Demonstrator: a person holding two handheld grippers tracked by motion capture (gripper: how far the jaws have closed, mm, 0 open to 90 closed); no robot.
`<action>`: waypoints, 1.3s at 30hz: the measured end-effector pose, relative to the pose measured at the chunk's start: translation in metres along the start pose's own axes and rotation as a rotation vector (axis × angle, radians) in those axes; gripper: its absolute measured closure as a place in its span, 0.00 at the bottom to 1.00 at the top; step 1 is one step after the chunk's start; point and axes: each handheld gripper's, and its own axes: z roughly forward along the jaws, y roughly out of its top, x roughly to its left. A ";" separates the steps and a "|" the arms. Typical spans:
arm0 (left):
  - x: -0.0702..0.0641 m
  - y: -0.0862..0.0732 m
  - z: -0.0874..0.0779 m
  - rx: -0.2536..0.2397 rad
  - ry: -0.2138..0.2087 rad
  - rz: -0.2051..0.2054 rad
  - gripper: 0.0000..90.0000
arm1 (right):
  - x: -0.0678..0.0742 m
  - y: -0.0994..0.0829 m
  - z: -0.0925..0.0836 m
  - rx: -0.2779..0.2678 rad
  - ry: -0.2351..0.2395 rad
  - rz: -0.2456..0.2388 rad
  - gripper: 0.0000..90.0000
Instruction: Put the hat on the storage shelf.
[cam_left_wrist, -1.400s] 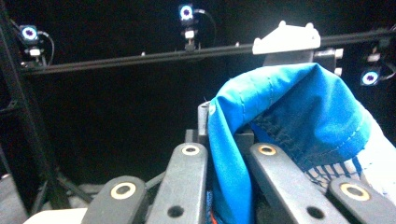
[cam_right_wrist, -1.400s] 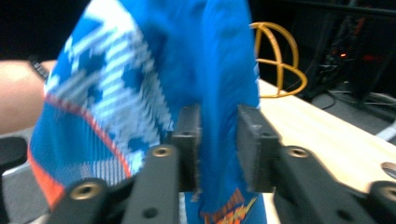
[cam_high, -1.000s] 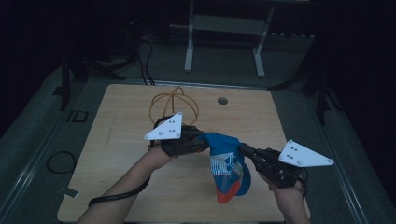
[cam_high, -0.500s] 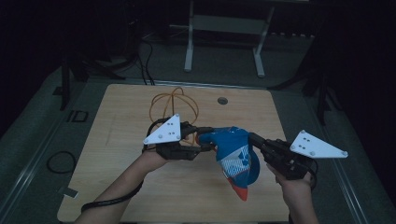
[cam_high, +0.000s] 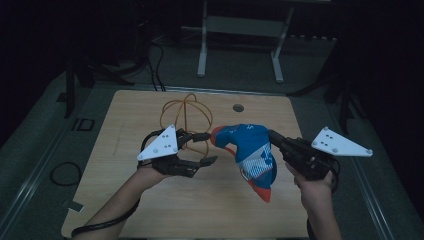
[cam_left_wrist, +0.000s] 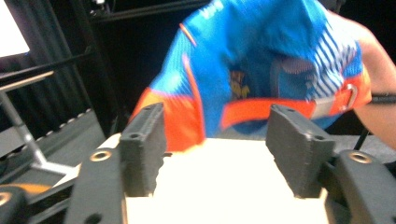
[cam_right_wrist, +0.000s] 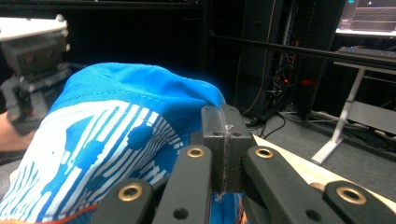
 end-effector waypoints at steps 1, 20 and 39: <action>0.000 -0.003 -0.002 0.010 0.010 -0.006 0.34 | -0.001 0.001 0.002 0.001 -0.003 -0.001 1.00; -0.008 -0.078 -0.052 0.103 0.250 -0.090 0.03 | -0.009 0.041 0.052 -0.017 -0.013 0.001 1.00; -0.033 -0.158 -0.095 0.139 0.430 -0.205 0.03 | 0.002 0.072 0.142 0.026 0.036 0.010 1.00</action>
